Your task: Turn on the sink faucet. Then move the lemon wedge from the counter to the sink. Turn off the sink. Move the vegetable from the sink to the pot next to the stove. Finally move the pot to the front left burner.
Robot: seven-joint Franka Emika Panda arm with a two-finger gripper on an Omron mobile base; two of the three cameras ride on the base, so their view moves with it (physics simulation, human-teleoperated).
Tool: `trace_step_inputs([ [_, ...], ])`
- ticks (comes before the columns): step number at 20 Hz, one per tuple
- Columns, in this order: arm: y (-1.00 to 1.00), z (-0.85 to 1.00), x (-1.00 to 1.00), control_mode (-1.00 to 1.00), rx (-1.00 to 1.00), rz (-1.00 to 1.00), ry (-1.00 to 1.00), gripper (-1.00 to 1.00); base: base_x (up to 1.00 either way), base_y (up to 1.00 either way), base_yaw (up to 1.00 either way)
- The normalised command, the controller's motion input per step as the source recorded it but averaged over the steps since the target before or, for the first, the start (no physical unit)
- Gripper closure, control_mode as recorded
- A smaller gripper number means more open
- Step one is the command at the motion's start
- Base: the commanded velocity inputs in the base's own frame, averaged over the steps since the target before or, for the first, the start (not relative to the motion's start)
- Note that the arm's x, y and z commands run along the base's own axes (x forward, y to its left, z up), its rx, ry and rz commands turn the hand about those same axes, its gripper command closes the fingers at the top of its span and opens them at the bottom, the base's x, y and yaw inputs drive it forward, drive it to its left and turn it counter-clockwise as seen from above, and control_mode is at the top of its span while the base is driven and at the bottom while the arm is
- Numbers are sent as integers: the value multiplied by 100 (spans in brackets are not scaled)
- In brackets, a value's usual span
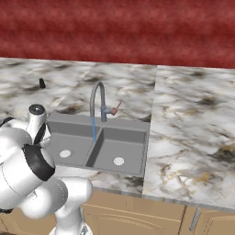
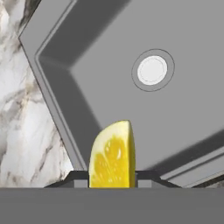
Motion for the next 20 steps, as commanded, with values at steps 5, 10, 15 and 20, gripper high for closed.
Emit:
trace_step_inputs([
  [5,-19,-22,7,-100,-1,-4,13,100,0,0,0],
  [10,-7,-21,8,-100,-5,0,10,100,0,0,0],
  [15,-8,-14,28,-100,-7,0,13,100,0,0,0],
  [20,-12,0,42,-100,-4,7,4,100,0,0,0],
])
